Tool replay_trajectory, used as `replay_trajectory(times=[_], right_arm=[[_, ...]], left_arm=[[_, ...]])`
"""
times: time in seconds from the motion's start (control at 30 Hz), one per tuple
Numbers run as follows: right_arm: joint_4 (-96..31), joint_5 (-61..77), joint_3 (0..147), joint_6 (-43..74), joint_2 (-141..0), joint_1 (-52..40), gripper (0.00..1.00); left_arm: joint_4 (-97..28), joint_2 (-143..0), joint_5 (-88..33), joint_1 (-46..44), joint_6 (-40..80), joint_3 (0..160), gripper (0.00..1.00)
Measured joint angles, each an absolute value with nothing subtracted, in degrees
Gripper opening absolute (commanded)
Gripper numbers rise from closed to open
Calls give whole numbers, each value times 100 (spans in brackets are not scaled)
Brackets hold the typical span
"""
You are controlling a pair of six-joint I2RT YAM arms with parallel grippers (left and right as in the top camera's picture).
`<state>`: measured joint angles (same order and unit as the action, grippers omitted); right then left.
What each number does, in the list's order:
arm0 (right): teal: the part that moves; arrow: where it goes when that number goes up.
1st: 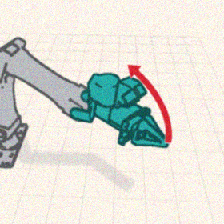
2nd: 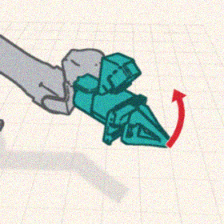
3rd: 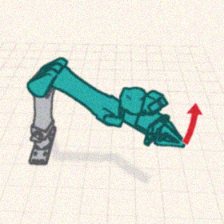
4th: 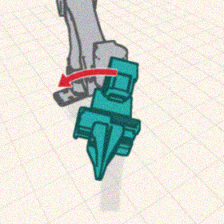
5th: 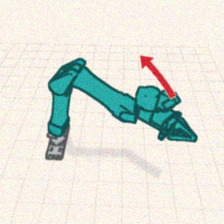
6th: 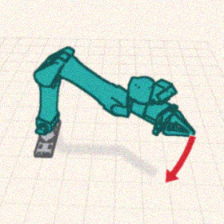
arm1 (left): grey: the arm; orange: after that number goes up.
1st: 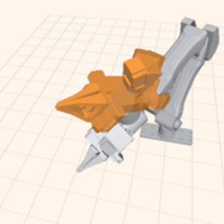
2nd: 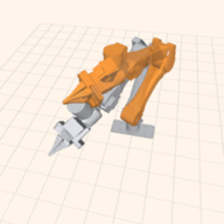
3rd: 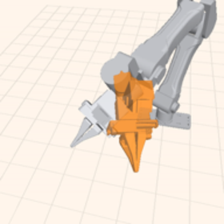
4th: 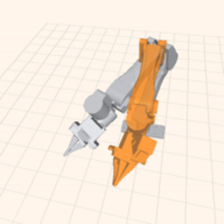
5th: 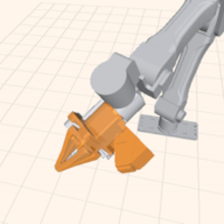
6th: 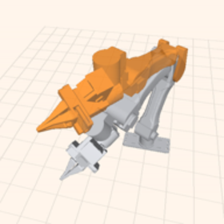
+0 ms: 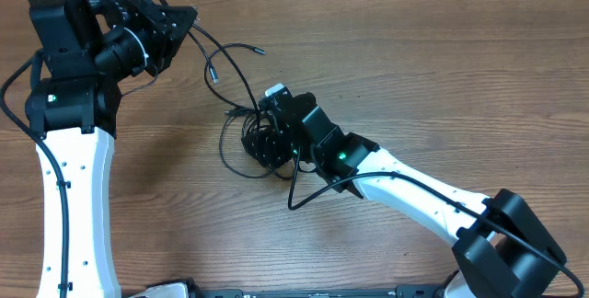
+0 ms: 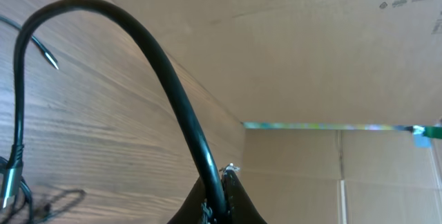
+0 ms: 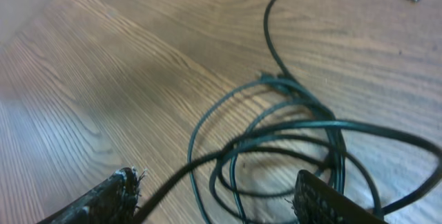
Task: Untangle cables
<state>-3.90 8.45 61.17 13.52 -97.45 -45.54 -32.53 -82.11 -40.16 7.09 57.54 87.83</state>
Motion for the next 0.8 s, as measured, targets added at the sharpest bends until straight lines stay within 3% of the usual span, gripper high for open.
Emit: replay_trajectory(times=[0.17,0.4,0.53,0.6,0.63,0.67,0.7,0.73,0.8], right_arm=[[-215,849,6117,1376,-9771,-4565,49],[-123,1024,6117,1387,-9789,-4589,4],[-91,1055,6117,1393,-9789,-4587,4],[-91,1116,6117,1396,-9789,-4576,4],[-99,1168,6117,1415,-9786,-4550,4],[-104,1212,6117,1437,-9778,-4534,4],[-119,1280,6117,1490,-9741,-4469,4],[-126,1352,6117,1518,-9690,-4392,4],[-132,1535,6119,1579,-9456,-4080,4]], left_arm=[[-3100,-8211,-4080,709,6031,8783,4],[-3015,-8211,-4115,709,6141,8783,4],[-3022,-8211,-4069,709,6106,8783,5],[-3074,-8211,-4003,709,5933,8783,22],[-3159,-8211,-3955,711,5813,8783,36],[-3245,-8211,-3924,709,5752,8783,54],[-3398,-8211,-3874,709,5634,8783,83],[-3573,-8211,-3837,692,5483,8785,100],[-4136,-8215,-3699,604,5041,8807,100]])
